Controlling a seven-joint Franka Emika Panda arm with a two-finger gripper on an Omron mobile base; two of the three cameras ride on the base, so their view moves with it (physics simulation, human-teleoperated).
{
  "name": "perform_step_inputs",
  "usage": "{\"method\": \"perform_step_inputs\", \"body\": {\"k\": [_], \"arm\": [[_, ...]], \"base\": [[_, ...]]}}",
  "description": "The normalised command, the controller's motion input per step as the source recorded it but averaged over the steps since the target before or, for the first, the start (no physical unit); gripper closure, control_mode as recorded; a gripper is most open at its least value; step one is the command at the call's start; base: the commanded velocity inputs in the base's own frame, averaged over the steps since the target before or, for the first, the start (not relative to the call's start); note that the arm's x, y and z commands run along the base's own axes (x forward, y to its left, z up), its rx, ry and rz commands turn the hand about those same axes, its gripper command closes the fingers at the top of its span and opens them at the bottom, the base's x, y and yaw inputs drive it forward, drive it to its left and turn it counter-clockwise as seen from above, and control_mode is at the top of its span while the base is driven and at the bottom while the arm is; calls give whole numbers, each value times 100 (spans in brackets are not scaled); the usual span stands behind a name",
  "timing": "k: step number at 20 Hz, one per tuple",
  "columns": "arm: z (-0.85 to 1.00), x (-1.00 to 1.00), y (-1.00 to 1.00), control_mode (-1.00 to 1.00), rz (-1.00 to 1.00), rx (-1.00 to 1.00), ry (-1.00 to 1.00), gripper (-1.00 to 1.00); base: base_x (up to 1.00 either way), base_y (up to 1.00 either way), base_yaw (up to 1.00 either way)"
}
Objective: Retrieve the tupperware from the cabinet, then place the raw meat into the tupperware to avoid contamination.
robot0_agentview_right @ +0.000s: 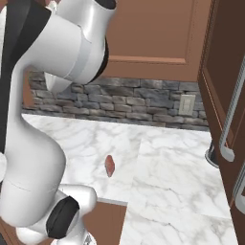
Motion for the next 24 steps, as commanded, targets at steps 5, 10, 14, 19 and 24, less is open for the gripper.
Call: {"method": "perform_step_inputs", "body": {"k": [5,10,14,19,24], "arm": [[-8,12,27,-100,7,0,9,-100],[-11,28,27,-100,8,0,19,-100],[0,27,10,-100,11,5,22,-100],[-12,4,17,-100,8,9,21,-100],[-21,0,27,-100,7,4,17,-100]], "base": [[0,0,0],[0,0,0],[0,0,0],[0,0,0],[0,0,0]]}}
